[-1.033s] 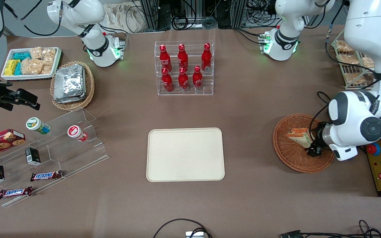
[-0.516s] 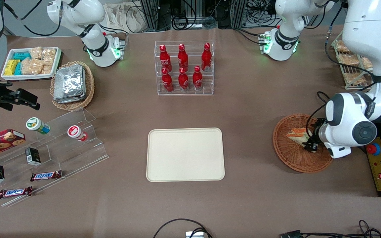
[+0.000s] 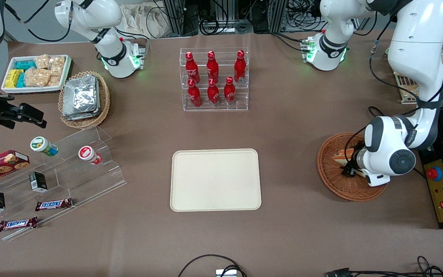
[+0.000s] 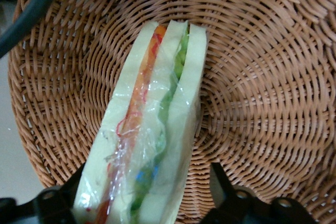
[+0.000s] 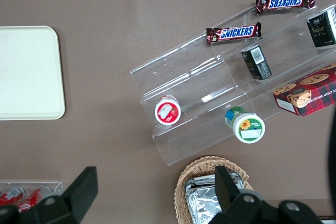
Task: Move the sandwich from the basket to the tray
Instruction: 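Close the left gripper on the sandwich and lift it, then carry the held sandwich with the left gripper over the cream tray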
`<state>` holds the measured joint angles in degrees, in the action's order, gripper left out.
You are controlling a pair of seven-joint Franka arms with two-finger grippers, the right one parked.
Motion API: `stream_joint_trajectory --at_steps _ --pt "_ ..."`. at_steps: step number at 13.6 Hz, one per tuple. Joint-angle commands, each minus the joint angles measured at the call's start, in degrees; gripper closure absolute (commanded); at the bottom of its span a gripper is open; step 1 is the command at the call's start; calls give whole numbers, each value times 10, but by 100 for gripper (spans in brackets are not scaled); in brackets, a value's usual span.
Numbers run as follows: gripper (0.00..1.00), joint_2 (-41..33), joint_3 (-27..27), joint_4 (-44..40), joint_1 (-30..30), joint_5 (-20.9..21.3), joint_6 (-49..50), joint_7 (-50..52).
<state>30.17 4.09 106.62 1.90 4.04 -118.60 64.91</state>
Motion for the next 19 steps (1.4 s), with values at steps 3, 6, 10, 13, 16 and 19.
stream_joint_trajectory --at_steps 3,6,10,13,16,19 --pt "100 -8 0 -6 -1 29 16 -14" --pt "100 -38 0 -28 1 26 76 -82" --pt "100 -51 0 -129 -1 -11 144 -163" --pt "100 -42 54 -201 -2 -32 145 -244" --pt "100 2 149 -264 -3 -26 138 -293" --pt "100 65 257 -302 -4 35 130 -307"
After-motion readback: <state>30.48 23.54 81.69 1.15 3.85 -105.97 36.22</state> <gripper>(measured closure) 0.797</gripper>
